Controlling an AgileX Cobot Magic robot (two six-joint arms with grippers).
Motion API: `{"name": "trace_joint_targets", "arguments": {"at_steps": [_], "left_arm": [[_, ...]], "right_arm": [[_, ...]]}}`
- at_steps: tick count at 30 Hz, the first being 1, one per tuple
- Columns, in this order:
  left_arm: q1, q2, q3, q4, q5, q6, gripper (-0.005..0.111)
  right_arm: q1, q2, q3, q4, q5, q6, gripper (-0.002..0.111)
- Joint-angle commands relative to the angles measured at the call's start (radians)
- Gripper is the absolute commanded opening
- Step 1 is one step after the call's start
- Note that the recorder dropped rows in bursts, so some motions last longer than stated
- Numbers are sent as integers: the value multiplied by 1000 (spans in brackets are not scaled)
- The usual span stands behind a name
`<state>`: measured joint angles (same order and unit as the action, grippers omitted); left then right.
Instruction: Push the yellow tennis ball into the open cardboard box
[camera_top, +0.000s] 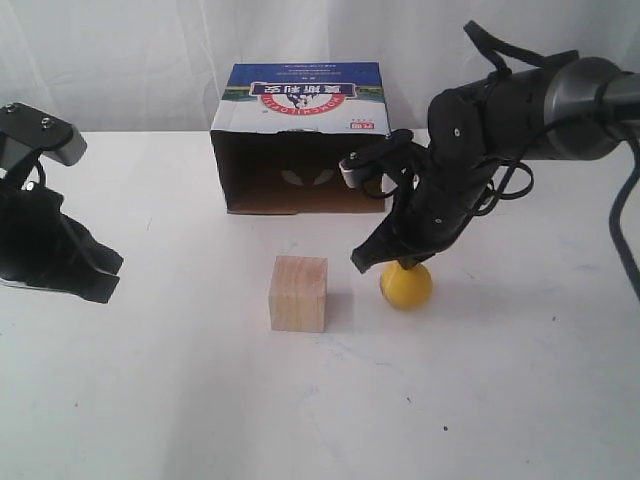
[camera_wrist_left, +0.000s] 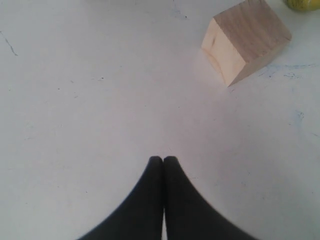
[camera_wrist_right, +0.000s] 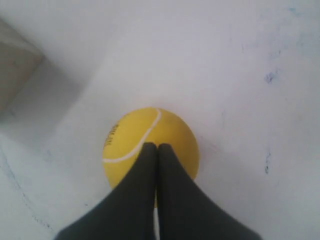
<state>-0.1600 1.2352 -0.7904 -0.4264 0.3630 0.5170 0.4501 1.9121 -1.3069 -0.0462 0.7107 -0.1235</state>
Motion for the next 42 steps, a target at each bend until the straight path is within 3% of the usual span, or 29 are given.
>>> {"name": "trace_joint_targets", "arguments": {"at_steps": [1, 6, 10, 15, 20, 29, 32, 42], "left_arm": [[-4, 0, -7, -9, 4, 6, 0], [-4, 0, -7, -9, 4, 6, 0], [-4, 0, -7, -9, 6, 6, 0], [-4, 0, -7, -4, 11, 6, 0], [-4, 0, -7, -4, 1, 6, 0], [-4, 0, -7, -4, 1, 8, 0], [-4, 0, -7, 0, 1, 7, 0], [-4, 0, -7, 0, -1, 7, 0]], "right_arm": [[-1, 35, -28, 9, -2, -31, 0], [-1, 35, -148, 9, -46, -53, 0], [-1, 29, -276, 9, 68, -53, 0], [-42, -49, -174, -38, 163, -25, 0], [-93, -66, -35, -62, 109, -28, 0], [-99, 58, -32, 33, 33, -84, 0], [-53, 61, -82, 46, 16, -91, 0], [-51, 193, -348, 56, 43, -93, 0]]}}
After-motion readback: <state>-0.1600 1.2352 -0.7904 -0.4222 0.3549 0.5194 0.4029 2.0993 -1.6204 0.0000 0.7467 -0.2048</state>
